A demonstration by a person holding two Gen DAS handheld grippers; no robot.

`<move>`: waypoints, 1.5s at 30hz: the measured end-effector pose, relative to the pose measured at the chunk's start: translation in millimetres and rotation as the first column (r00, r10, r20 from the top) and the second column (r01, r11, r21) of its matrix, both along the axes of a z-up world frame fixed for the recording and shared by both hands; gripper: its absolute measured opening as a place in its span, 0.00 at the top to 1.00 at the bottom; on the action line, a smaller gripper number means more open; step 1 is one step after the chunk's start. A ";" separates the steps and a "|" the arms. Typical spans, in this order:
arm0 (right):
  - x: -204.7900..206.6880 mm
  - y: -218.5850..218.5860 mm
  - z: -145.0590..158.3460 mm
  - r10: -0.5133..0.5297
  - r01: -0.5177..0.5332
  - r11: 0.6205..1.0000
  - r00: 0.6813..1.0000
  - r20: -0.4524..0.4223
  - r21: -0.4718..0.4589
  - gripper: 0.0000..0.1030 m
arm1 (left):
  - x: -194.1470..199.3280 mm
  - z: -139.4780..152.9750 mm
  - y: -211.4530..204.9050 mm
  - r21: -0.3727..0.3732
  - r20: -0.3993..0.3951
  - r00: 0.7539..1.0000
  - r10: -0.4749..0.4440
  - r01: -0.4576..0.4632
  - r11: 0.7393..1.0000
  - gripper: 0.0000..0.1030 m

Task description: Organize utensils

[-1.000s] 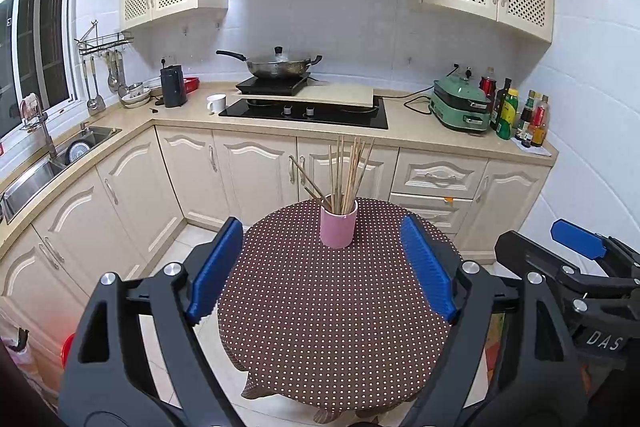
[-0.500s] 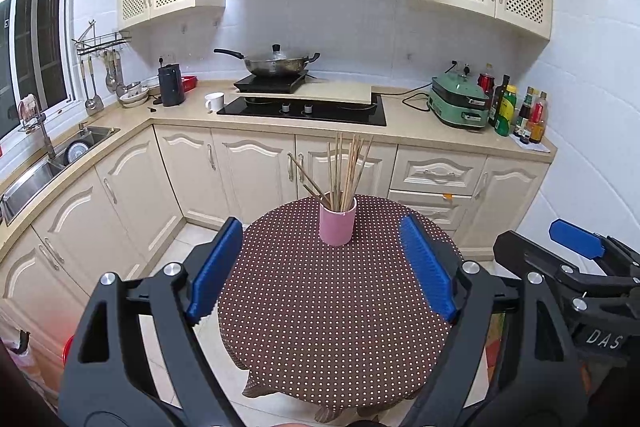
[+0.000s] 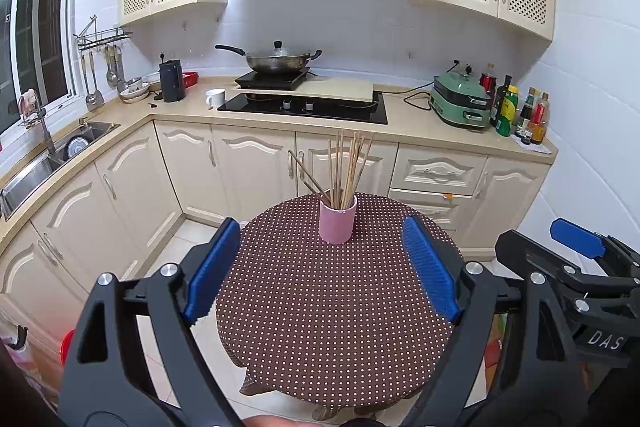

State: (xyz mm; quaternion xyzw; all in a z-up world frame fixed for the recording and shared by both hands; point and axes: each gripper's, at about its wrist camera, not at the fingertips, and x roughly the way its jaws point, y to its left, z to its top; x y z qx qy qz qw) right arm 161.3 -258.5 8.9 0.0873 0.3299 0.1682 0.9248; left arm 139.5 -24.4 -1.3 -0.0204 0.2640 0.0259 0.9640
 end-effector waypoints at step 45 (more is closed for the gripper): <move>-2.4 2.7 -4.6 -0.024 0.024 1.000 0.999 -0.042 0.004 0.08 | -0.9 -4.8 1.2 -0.003 -0.024 1.000 -0.005 0.005 1.000 0.20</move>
